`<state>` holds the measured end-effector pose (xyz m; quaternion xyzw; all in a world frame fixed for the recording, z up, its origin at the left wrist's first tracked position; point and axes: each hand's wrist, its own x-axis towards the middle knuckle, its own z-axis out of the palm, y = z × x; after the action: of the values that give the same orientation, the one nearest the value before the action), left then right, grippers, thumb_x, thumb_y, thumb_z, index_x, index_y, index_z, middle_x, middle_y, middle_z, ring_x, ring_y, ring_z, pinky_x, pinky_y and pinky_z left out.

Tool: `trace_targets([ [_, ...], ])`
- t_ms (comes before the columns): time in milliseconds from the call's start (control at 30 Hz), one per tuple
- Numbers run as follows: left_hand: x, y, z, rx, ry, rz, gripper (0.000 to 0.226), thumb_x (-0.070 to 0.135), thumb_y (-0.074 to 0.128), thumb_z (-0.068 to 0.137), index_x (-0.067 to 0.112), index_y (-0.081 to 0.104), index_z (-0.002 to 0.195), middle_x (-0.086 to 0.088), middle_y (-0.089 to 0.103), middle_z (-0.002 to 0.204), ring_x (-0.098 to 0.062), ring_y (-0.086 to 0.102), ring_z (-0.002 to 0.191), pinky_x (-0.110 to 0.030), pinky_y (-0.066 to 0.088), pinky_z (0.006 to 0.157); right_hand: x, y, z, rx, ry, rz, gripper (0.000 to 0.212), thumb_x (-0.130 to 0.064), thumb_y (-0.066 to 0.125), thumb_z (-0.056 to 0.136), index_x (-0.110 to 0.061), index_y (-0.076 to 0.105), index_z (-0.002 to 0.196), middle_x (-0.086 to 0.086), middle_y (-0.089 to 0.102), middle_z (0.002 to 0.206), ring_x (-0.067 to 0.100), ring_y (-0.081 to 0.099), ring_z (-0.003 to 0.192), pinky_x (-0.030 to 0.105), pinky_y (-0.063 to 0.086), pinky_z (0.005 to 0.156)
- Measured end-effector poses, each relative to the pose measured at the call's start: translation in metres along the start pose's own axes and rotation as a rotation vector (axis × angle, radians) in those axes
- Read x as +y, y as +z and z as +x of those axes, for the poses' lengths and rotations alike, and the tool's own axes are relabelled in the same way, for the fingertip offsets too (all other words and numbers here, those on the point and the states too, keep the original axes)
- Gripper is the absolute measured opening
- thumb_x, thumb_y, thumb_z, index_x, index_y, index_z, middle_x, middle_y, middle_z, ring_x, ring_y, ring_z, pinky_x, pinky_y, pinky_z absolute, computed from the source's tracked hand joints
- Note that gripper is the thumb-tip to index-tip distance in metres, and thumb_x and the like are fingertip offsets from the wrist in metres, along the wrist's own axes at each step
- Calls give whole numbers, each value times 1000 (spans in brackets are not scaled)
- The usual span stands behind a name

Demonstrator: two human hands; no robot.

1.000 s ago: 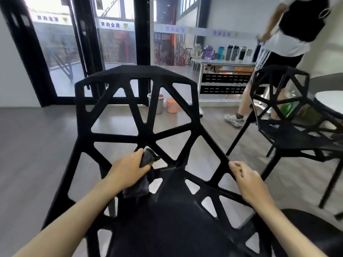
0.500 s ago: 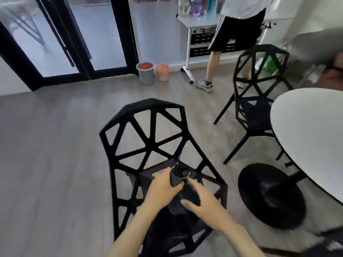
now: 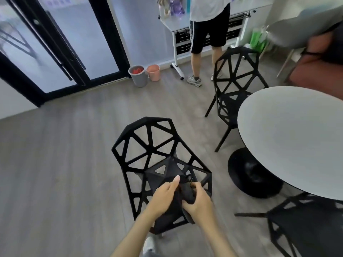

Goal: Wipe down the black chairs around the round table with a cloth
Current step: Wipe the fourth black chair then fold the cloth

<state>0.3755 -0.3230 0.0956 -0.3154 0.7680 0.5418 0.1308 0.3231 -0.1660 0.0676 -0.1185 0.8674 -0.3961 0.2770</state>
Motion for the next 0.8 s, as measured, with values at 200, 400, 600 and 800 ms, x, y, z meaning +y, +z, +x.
trace_targets([
  [200,-24,-88,85,60,130,164,46,57,47,105,17,69,100,6,64,99,-10,61,98,-24,44,81,-20,43,36,68,222,57,46,-29,79,75,-38,49,109,-15,64,103,11,65,93,39,60,82],
  [400,-32,-197,214,169,285,358,10,27,62,103,23,67,110,7,58,112,-19,62,106,-31,49,90,-81,108,105,226,325,199,47,-30,80,81,-40,49,115,-22,64,103,10,63,98,32,54,90],
  [600,-6,-268,299,271,453,625,51,17,69,93,17,52,141,-6,49,142,-28,48,129,-45,47,104,-117,139,140,279,403,311,46,-22,77,87,-34,48,120,-14,62,105,6,60,95,16,44,74],
  [800,10,-276,375,-15,283,798,80,27,72,94,23,26,160,-12,45,153,-38,57,127,-54,54,97,-111,140,124,368,535,314,42,-27,77,85,-35,51,117,-22,63,99,-3,59,90,22,48,73],
])
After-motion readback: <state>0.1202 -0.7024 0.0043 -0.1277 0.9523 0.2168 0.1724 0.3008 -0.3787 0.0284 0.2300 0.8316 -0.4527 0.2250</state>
